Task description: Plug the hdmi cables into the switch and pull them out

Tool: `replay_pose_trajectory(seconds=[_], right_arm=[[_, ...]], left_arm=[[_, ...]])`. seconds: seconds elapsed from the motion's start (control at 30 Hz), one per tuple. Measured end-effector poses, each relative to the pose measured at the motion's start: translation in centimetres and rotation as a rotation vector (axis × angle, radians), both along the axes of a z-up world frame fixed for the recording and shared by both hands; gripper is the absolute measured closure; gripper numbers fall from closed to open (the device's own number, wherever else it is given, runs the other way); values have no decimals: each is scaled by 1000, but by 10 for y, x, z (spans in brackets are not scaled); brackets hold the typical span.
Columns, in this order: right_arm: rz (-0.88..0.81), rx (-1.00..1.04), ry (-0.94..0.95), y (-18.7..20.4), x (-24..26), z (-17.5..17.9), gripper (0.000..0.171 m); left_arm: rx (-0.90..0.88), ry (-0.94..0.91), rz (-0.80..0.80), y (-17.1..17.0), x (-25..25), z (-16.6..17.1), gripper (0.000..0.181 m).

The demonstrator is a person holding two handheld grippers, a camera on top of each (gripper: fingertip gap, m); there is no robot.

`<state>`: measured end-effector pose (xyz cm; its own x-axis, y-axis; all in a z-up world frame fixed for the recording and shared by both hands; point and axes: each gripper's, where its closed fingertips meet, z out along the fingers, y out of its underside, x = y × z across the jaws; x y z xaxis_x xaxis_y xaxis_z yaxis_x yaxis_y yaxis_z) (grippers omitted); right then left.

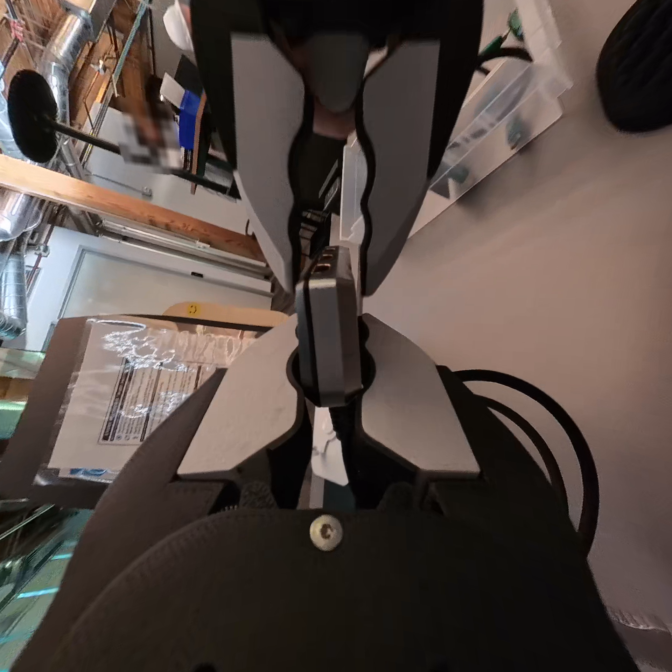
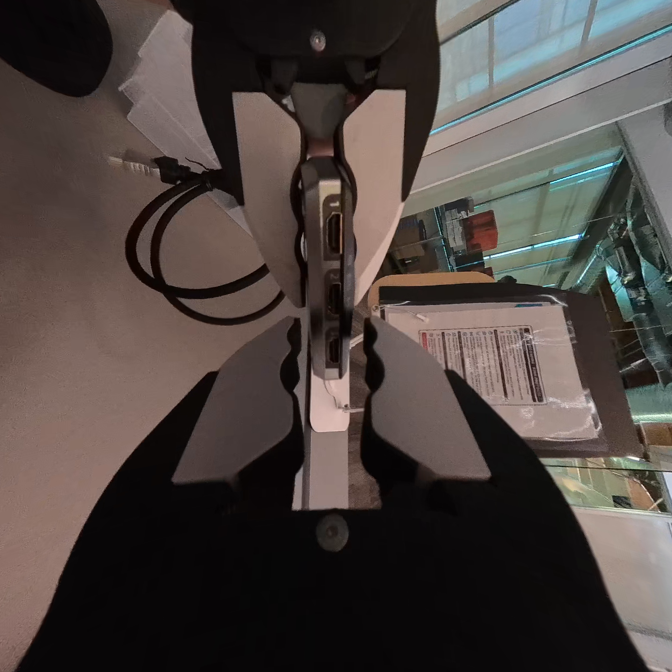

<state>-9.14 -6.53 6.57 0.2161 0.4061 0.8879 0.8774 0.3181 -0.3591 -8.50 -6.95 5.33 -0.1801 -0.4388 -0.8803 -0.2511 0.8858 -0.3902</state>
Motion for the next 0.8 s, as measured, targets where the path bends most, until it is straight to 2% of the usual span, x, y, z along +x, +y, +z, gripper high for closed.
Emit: replay_pose_trajectory(seconds=[0.07, 0.17, 0.33, 0.53, 0.63, 0.67, 0.8], right_arm=[[18, -39, 8, 1, -2, -7, 149], [2, -90, 52, 2, 1, -5, 149], [-83, -54, 23, 4, 13, -1, 150], [-132, -59, 8, 1, 23, -2, 149], [-89, -33, 34, 4, 12, -3, 141], [-85, -51, 6, 3, 11, -8, 148], [-120, -19, 19, 4, 22, 3, 149]], left_arm=[[-25, 2, -34, -8, 0, 0, 158], [-20, -20, -24, -6, 1, 3, 157], [44, -37, 63, 7, -4, 10, 156], [23, -44, 41, 6, -4, 11, 160], [27, -65, 2, -4, 1, 10, 160], [34, -61, 13, -4, 2, 9, 160], [51, -164, 64, 2, 3, 24, 160]])
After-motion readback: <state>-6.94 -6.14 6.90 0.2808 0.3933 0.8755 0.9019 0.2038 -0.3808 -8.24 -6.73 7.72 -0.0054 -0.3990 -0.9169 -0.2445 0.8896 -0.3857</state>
